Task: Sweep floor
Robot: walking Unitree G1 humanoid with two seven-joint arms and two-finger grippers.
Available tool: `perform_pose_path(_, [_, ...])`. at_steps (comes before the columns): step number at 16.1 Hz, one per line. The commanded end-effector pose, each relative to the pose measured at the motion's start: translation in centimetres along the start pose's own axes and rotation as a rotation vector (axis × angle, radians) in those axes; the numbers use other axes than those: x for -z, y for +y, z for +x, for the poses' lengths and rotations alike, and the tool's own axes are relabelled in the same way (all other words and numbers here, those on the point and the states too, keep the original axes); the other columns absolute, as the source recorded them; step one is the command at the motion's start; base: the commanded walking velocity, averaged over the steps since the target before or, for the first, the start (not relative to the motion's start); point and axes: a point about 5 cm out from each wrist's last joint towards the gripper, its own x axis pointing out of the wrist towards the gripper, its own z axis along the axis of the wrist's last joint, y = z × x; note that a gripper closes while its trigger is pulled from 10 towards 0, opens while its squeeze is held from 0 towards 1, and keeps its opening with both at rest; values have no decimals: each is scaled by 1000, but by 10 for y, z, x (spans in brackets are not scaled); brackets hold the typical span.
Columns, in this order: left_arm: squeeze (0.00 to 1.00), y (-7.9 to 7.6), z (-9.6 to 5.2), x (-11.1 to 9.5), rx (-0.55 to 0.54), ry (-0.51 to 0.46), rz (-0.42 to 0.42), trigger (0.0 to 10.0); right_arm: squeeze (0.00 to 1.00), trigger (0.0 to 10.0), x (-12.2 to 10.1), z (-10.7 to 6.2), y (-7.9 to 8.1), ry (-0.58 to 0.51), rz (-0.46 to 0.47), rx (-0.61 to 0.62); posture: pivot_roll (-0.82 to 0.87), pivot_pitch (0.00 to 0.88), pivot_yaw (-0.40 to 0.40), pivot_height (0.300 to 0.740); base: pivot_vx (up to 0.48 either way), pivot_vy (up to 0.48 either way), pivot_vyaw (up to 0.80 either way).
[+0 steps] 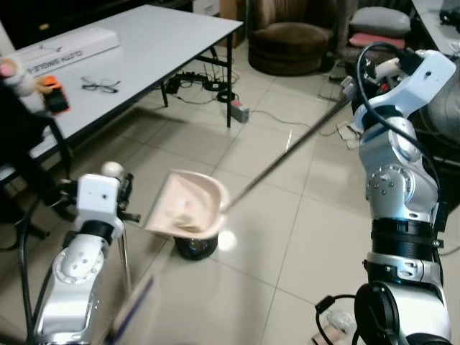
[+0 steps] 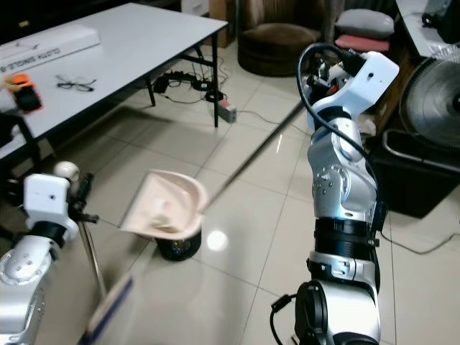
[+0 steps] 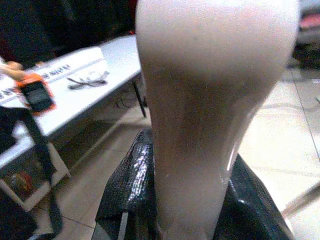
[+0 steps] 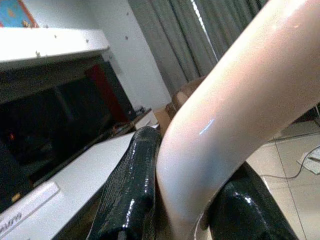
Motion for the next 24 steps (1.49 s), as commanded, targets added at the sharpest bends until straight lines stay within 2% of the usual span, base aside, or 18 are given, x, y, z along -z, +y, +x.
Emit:
perform_pose_path(1, [0, -10, 7, -5, 44, -33, 8, 10000, 0, 10000, -17, 3, -11, -76, -16, 43, 83, 5, 24, 740, 345, 0, 0])
perform_pose_path(7, [0, -14, 17, 0, 56, -41, -32, 10000, 0, 10000, -10, 2, -1, -70, -45, 8, 56, 0, 50, 740, 355, 0, 0])
perform_pose_path(11, [0, -15, 17, 3, 60, -41, -25, 10000, 0, 10000, -5, 1, 2, -57, -82, -6, 55, 0, 52, 740, 393, 0, 109])
perform_pose_path(14, [0, -15, 17, 3, 59, -45, -22, 10000, 0, 10000, -2, -1, 3, -54, -73, -4, 49, 0, 59, 740, 398, 0, 515])
perform_pose_path(19, [0, -14, 16, 6, 57, -41, -19, 10000, 0, 10000, 0, -4, -1, -57, -20, 16, 53, 0, 63, 740, 395, 0, 0])
perform_pose_path(24, [0, -11, 15, 9, 50, -34, -14, 10000, 0, 10000, 2, -5, -1, -54, -12, 14, 54, 0, 68, 740, 397, 0, 0])
